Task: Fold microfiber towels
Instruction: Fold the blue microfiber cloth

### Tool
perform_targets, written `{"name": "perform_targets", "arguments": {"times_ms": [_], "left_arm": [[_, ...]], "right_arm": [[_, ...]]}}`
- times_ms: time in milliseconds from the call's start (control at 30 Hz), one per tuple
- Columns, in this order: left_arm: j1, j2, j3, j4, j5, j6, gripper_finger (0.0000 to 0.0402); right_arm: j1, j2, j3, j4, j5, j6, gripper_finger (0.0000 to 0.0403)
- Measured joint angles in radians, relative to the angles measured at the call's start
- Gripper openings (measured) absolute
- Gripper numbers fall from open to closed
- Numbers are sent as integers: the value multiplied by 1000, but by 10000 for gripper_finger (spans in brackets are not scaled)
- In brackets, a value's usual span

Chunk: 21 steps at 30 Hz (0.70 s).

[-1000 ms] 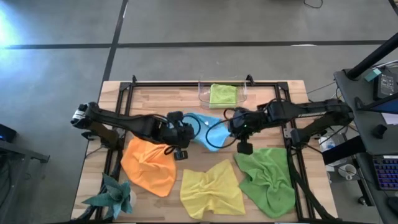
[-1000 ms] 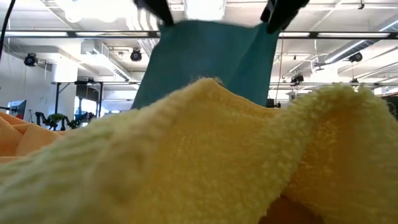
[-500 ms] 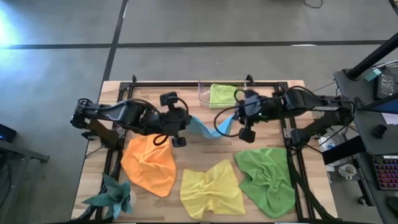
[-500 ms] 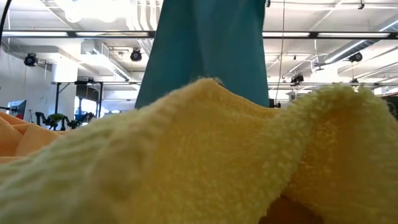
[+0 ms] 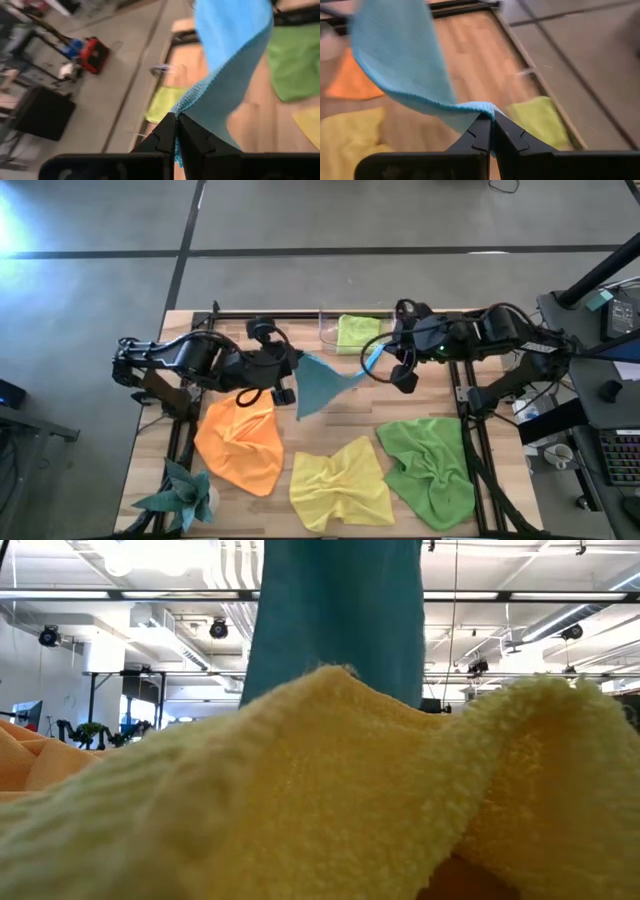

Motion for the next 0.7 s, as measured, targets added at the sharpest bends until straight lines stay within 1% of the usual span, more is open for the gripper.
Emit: {"name": "perform_targets", "arguments": {"times_ms": [33,67,167,200,233,267,300,333,367,400,433,467,533,567,600,633,667,700], "left_arm": [[0,0,12,1,-25,0,0],[0,0,23,0,-51,1,0],[1,0,50,1,-156,2,0],[3,0,56,2,-199,3,0],[6,0,60,2,-228,6,0],[8,-1,62,3,-233,9,0],[13,-2,63,6,-232,9,0],[15,-1,62,9,-226,11,0],[16,3,60,10,-207,18,0],[18,8,59,12,-170,36,0],[19,14,57,25,-119,58,0],[18,22,54,43,-51,82,0],[18,41,52,70,84,143,0],[18,49,52,72,123,180,0],[18,58,51,66,114,216,0],[17,62,51,54,52,239,0],[16,63,51,31,-54,254,0],[18,63,50,11,-190,262,0]], "right_arm": [[1,3,6,-20,24,14,9],[1,7,10,-39,22,17,9],[-7,14,18,-60,-70,1,9],[-6,15,15,-51,-68,-2,9],[-5,15,10,-43,-33,3,9],[-5,15,7,-41,5,17,9],[-6,15,6,-43,-1,19,8],[-7,15,6,-40,-54,-1,8],[-9,14,4,-27,-131,-42,9],[-8,14,2,-4,-181,-87,9],[-2,15,1,24,-190,-114,9],[8,16,0,53,-173,-122,9],[13,16,1,78,-103,-111,9],[11,16,4,78,-62,-108,9],[8,15,8,80,-30,-106,8],[6,15,12,81,-11,-104,8],[6,15,16,80,-6,-103,8],[7,15,18,81,-17,-104,8]]}}
